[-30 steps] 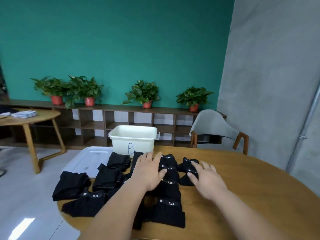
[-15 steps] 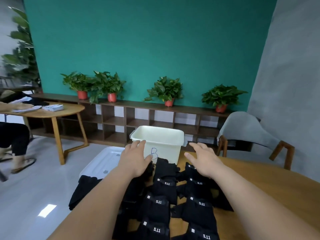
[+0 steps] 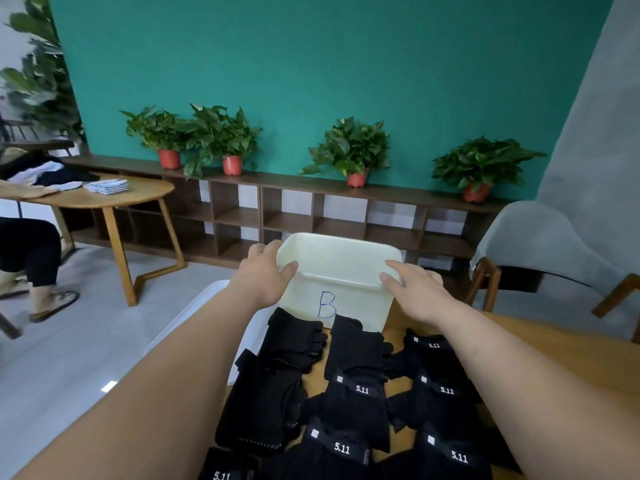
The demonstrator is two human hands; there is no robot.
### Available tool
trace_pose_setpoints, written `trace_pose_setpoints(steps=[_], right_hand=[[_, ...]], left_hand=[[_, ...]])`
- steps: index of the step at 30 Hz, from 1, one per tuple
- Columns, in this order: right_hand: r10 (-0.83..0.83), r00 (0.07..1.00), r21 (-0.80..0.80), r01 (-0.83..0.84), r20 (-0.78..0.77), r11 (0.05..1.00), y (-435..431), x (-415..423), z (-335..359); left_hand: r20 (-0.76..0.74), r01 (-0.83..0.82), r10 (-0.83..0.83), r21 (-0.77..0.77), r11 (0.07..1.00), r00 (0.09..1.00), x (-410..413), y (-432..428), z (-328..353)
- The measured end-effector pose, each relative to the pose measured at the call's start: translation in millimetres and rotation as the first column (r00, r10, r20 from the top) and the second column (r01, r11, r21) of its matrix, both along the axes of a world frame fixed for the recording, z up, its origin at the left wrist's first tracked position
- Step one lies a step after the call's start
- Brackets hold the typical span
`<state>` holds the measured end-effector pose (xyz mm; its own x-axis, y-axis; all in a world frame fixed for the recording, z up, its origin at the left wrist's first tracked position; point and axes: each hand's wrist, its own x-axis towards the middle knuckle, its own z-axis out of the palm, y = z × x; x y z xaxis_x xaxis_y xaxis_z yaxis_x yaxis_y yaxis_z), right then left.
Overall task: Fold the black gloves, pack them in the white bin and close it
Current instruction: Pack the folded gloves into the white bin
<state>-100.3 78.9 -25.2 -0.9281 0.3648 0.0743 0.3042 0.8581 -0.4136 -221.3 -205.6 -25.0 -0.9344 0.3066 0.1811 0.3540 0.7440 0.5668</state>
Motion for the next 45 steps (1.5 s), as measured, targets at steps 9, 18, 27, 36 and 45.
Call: trace_pose_setpoints(steps=[9, 18, 27, 36, 45], right_hand=[[-0.012, 0.998, -0.182, 0.000, -0.069, 0.983, 0, -17, -20], [-0.048, 0.969, -0.241, -0.012, -0.242, 0.970, -2, -5, -2], [-0.124, 0.879, -0.300, -0.022, -0.460, 0.954, -13, 86, 67], [-0.202, 0.792, -0.333, -0.001, -0.576, 0.943, -10, 241, 85], [-0.373, 0.728, -0.424, 0.125, -0.575, 0.897, 3, 389, 61]], left_hand=[[0.034, -0.009, 0.007, 0.073, 0.997, 0.999, -15, 23, -16], [-0.071, -0.060, 0.078, 0.226, 0.972, 0.994, 7, 22, 12], [-0.103, -0.056, 0.102, 0.374, 0.926, 0.989, 79, 14, 79], [-0.214, -0.001, 0.042, 0.192, 0.981, 0.976, 228, 26, 95], [-0.259, 0.145, -0.114, 0.105, 0.984, 0.959, 355, 50, 71]])
